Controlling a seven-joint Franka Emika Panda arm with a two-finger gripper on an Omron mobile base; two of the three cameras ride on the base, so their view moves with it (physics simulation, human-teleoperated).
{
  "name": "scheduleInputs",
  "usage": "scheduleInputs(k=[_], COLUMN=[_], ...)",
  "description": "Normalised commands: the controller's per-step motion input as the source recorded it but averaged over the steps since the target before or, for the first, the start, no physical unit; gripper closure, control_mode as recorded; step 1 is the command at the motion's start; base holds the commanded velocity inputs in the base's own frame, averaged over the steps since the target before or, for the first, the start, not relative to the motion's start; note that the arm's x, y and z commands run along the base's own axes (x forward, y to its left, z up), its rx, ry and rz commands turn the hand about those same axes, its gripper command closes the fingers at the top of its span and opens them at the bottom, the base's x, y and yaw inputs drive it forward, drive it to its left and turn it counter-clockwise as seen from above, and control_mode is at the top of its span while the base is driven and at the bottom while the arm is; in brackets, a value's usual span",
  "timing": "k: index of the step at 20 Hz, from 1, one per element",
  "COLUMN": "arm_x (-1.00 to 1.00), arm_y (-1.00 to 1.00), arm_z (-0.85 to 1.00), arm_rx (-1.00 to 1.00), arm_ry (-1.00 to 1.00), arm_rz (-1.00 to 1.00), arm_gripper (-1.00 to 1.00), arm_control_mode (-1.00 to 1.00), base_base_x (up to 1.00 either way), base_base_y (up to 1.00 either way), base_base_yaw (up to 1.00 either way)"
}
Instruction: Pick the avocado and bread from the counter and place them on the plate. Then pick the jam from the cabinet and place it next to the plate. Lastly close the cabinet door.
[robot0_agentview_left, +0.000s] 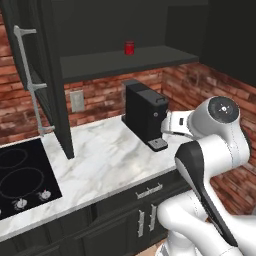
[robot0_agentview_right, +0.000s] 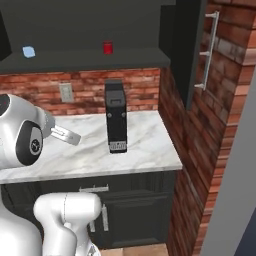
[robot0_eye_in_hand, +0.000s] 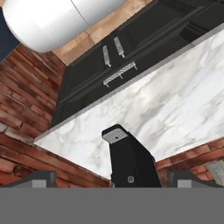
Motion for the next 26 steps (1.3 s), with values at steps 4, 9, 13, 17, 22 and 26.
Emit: scheduleInputs(k=[4, 9, 13, 17, 22, 26], arm_x=[0.0, 0.0, 0.0, 0.0, 0.0, 0.0], arm_y=[0.0, 0.0, 0.0, 0.0, 0.0, 0.0], arm_z=[0.0, 0.0, 0.0, 0.0, 0.0, 0.0], arm_rx=[0.0, 0.0, 0.0, 0.0, 0.0, 0.0], arm_ry=[0.0, 0.0, 0.0, 0.0, 0.0, 0.0], arm_rz=[0.0, 0.0, 0.0, 0.0, 0.0, 0.0], arm_gripper=[-1.0, -1.0, -1.0, -1.0, -1.0, -1.0], arm_control_mode=[1.0, 1.0, 1.0, 1.0, 1.0, 1.0], base_base_x=[0.41, 0.45, 0.44, 0.41, 0.41, 0.39], base_base_y=[-0.16, -0.16, -0.13, -0.12, -0.11, -0.13], base_base_yaw=[0.0, -0.01, -0.02, -0.01, -0.02, -0.02])
